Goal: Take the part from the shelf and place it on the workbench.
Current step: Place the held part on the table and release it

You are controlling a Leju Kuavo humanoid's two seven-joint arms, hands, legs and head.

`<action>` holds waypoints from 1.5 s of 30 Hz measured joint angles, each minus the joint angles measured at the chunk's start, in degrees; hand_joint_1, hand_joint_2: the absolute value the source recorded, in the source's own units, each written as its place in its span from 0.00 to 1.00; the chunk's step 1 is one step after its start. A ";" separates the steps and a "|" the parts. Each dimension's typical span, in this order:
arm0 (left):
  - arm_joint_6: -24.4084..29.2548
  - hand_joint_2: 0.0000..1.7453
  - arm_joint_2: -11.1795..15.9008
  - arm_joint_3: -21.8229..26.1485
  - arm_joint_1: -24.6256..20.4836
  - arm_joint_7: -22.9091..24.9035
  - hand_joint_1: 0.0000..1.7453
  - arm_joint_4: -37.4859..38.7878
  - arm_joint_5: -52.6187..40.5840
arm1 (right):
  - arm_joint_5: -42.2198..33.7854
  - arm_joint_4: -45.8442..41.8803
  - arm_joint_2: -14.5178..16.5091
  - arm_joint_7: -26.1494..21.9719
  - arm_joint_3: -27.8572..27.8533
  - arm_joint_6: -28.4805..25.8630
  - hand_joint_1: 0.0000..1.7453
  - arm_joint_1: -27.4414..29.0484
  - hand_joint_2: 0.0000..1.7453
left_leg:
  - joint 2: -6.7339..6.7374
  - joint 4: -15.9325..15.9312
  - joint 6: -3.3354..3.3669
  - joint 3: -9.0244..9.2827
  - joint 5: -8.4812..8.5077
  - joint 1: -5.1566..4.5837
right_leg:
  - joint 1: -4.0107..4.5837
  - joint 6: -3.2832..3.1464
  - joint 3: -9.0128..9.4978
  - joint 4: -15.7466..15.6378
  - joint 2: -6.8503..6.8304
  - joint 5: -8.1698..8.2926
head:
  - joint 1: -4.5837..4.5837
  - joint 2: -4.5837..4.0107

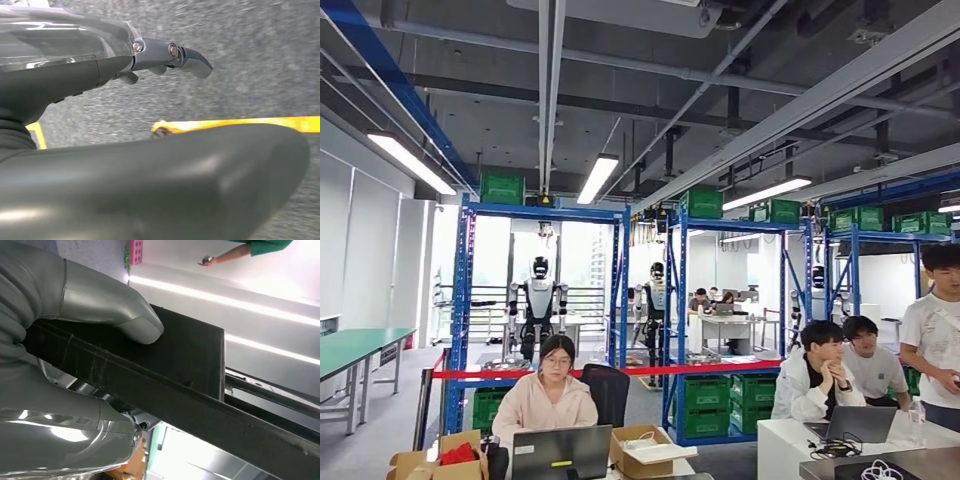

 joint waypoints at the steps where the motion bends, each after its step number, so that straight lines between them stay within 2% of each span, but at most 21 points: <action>1: 0.01 1.00 0.01 0.01 -0.14 -0.01 0.00 0.00 -0.02 | 0.00 0.03 -0.01 -0.01 -0.01 0.02 1.00 0.06 1.00 | -0.04 -0.41 -0.34 0.52 -0.52 0.05 | 0.19 -0.45 0.00 -1.54 -0.06 2.24 | 0.03 0.00; 5: 0.00 1.00 -0.02 0.01 -0.38 -0.07 0.00 0.01 -0.08 | -0.07 -0.21 0.02 -0.11 -0.29 0.04 1.00 0.02 1.00 | 0.11 0.84 -1.62 0.70 0.81 0.27 | 0.45 -2.44 2.17 -4.01 0.12 2.03 | 0.12 0.01; 7: -0.02 1.00 -0.02 0.01 -0.53 -0.12 0.00 0.01 -0.09 | -0.08 -0.28 0.06 -0.15 -0.37 0.05 1.00 -0.04 1.00 | 0.22 6.48 -1.82 -2.81 1.50 0.30 | 0.29 -3.03 4.31 -5.16 0.16 1.19 | 0.12 0.02; 9: -0.02 1.00 0.01 0.02 -0.45 -0.16 0.00 0.00 -0.09 | -0.09 -0.26 0.07 -0.16 -0.39 0.11 1.00 -0.07 1.00 | 0.24 12.38 -1.97 -8.23 -0.90 0.25 | 0.30 -3.32 6.29 -5.58 0.21 -0.22 | 0.13 0.02; 11: -0.03 1.00 0.02 0.02 -0.22 -0.22 0.00 0.00 -0.09 | -0.08 -0.25 0.08 -0.16 -0.39 0.17 1.00 -0.01 1.00 | 0.25 13.86 -2.04 -12.09 -4.10 0.22 | 0.30 -3.33 8.61 -5.65 0.39 -2.04 | 0.13 0.01; 12: -0.05 1.00 0.02 0.02 -0.16 -0.26 0.00 0.00 -0.09 | -0.08 -0.25 0.08 -0.16 -0.39 0.18 1.00 0.00 1.00 | 0.26 12.53 -1.99 -12.94 -4.18 0.22 | 0.30 -3.22 9.99 -5.65 0.47 -3.06 | 0.13 0.01; 13: -0.07 1.00 0.02 0.02 -0.12 -0.29 0.00 0.00 -0.10 | -0.07 -0.25 0.08 -0.16 -0.39 0.19 1.00 0.00 1.00 | 0.27 10.20 -1.85 -13.30 -2.45 0.22 | 0.30 -3.09 11.43 -5.67 0.49 -4.14 | 0.12 0.01; 16: -0.07 1.00 0.04 0.05 0.08 -0.31 0.00 0.01 -0.11 | -0.02 -0.12 0.06 -0.08 -0.39 0.20 1.00 -0.01 1.00 | 0.36 3.33 -1.26 -13.53 8.52 -0.14 | 0.41 -2.31 14.83 -5.94 0.58 -7.07 | 0.11 0.00; 17: -0.06 1.00 0.04 0.06 0.14 -0.31 0.00 0.01 -0.13 | 0.01 -0.08 0.05 -0.04 -0.41 0.21 1.00 -0.01 1.00 | 0.36 2.45 -1.03 -13.51 10.37 -0.33 | 0.41 -1.93 15.39 -6.19 0.65 -7.55 | 0.11 0.01; 18: -0.06 1.00 0.04 0.07 0.10 -0.31 0.00 0.01 -0.14 | 0.01 -0.11 0.06 -0.01 -0.45 0.22 1.00 -0.01 1.00 | 0.34 2.26 -0.75 -13.30 9.95 -0.47 | 0.37 -1.50 15.53 -6.36 0.73 -7.54 | 0.09 0.01; 20: -0.05 1.00 0.04 0.07 -0.01 -0.39 0.00 0.00 -0.15 | -0.01 -0.21 0.05 -0.01 -0.56 0.25 1.00 -0.12 1.00 | 0.23 1.43 -0.09 -12.30 9.46 -0.32 | 0.28 -0.76 14.85 -4.80 0.68 -6.55 | 0.10 0.01; 23: -0.06 1.00 0.04 0.07 -0.10 -0.55 0.00 0.00 -0.15 | -0.03 -0.24 0.04 -0.06 -0.69 0.25 1.00 -0.29 1.00 | 0.12 0.21 0.55 -9.61 7.99 -0.12 | 0.11 0.02 8.98 3.98 0.55 -6.18 | 0.09 0.01; 25: -0.05 1.00 0.04 0.07 -0.15 -0.60 0.00 0.00 -0.15 | -0.03 -0.20 0.01 -0.04 -0.76 0.25 1.00 -0.23 1.00 | 0.11 0.00 0.65 -7.69 6.66 -0.12 | 0.02 0.19 4.05 8.45 0.53 -9.60 | 0.09 0.01; 27: 0.11 1.00 0.04 0.07 -0.18 -0.66 0.00 0.00 -0.14 | 0.01 -0.19 -0.01 0.02 -0.80 0.21 1.00 -0.20 1.00 | -0.04 -0.02 0.59 -5.33 4.99 -0.15 | 0.02 0.08 1.25 7.94 0.52 -12.41 | 0.09 0.01; 28: 0.26 1.00 0.04 0.07 -0.19 -0.71 0.00 0.00 -0.15 | 0.09 -0.19 -0.01 0.05 -0.83 0.14 1.00 -0.20 1.00 | -0.13 -0.02 0.51 -3.97 4.03 -0.18 | 0.05 -0.08 0.74 5.95 0.53 -11.68 | 0.09 0.01; 31: 0.62 1.00 0.01 0.09 -0.46 -0.80 0.00 0.01 -0.15 | 0.67 -0.19 -0.11 0.20 -0.91 -0.21 1.00 -0.25 1.00 | -0.59 -0.05 0.05 -0.86 1.40 -0.25 | 0.51 -0.96 0.51 -1.15 0.72 -0.45 | 0.08 0.00; 33: 0.73 1.00 0.00 0.13 -0.82 -0.78 0.00 0.02 -0.15 | 1.04 -0.38 -0.23 0.08 -1.01 -0.51 1.00 -0.36 1.00 | -1.09 -0.26 -0.54 -0.29 0.73 -0.12 | 0.92 -1.71 0.55 -2.53 0.58 3.50 | 0.08 0.01; 37: 0.69 1.00 -0.03 0.11 -0.93 -0.78 0.00 0.02 -0.26 | 0.40 -1.91 0.09 -0.95 -1.28 -0.60 1.00 -0.83 1.00 | -0.69 2.41 -1.31 -1.56 0.43 -0.02 | 0.74 -2.83 2.61 -4.72 -0.61 3.03 | 0.08 0.01; 41: 0.62 1.00 -0.02 0.09 -0.90 -0.79 0.00 0.02 -0.67 | -2.25 -4.27 1.15 -1.54 -1.75 0.98 1.00 -0.97 1.00 | -0.12 13.36 -2.02 -9.57 -3.39 0.09 | 0.63 -3.38 4.12 -5.32 -1.94 1.85 | 0.08 0.00; 43: 0.62 1.00 0.02 0.09 -0.74 -0.78 0.00 0.02 -0.79 | -2.88 -5.13 1.65 -1.56 -1.98 1.52 1.00 -0.95 1.00 | 0.29 11.58 -2.30 -10.60 -0.54 0.21 | 0.60 -3.32 5.10 -5.31 -2.65 1.06 | 0.09 0.00; 45: 0.61 1.00 0.04 0.08 -0.77 -0.76 0.00 0.02 -1.02 | -3.66 -6.05 2.16 -1.71 -2.33 2.17 1.00 -0.97 1.00 | 2.19 5.27 -2.42 -9.26 4.79 0.10 | 0.61 -2.95 6.31 -5.28 -3.54 0.18 | 0.08 0.00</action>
